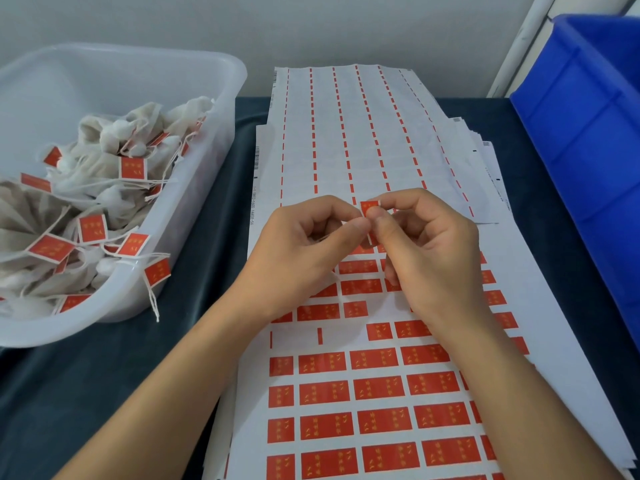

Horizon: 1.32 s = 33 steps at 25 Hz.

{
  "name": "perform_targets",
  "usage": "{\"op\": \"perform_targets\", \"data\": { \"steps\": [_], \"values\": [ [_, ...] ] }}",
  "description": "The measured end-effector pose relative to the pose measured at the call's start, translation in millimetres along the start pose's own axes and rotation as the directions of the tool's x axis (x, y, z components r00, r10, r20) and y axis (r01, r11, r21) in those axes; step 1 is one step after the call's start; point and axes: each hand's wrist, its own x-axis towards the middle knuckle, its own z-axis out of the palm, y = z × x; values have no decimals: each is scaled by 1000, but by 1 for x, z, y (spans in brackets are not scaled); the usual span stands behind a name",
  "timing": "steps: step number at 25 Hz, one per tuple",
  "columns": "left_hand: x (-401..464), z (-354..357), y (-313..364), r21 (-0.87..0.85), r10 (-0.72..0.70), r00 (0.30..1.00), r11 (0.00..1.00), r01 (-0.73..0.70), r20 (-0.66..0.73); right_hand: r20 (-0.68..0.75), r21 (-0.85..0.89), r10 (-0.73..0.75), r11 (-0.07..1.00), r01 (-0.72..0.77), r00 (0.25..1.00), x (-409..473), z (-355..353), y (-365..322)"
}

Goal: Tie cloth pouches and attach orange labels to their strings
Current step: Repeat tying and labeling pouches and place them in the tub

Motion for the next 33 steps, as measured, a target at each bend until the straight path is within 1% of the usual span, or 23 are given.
{"op": "perform_targets", "data": {
  "steps": [4, 6, 9, 12, 16, 18, 21, 27, 30, 33],
  "values": [
    [0, 1, -2, -35, -56, 996, 998, 54, -69, 29, -21, -50, 998, 51, 998, -1, 0, 0],
    [-1, 3, -3, -54, -90, 990, 995, 85, -105, 35, -7, -32, 999, 33, 999, -1, -2, 1],
    [0, 2, -3, -115, -128, 982, 987, 112, -139, 35, 28, 33, 999, -34, 999, 2, -5, 3],
    [-1, 1, -2, -152, -162, 979, 978, 142, -126, 33, 33, 65, 997, -66, 997, 4, -8, 5],
    [-2, 1, 1, -213, -165, 982, 966, 144, -88, 131, 103, 92, 989, -106, 987, 4, -7, 3],
    [-2, 1, 2, -238, -166, 983, 961, 143, -83, 175, 96, 80, 991, -97, 981, 2, -4, 1],
    [-2, 1, 2, -199, -154, 983, 971, 131, -103, 199, 41, 41, 998, -50, 979, 1, -3, 0],
    [0, 3, -2, -137, -137, 979, 984, 117, -149, 171, -31, 32, 999, -27, 985, 1, -2, 0],
    [0, 5, -2, -134, -124, 977, 986, 101, -172, 164, -50, 18, 999, -10, 986, 0, -2, -1],
    [-1, 6, -3, -111, -102, 979, 990, 84, -174, 159, -29, 16, 1000, -11, 987, 0, -1, 0]
  ]
}}
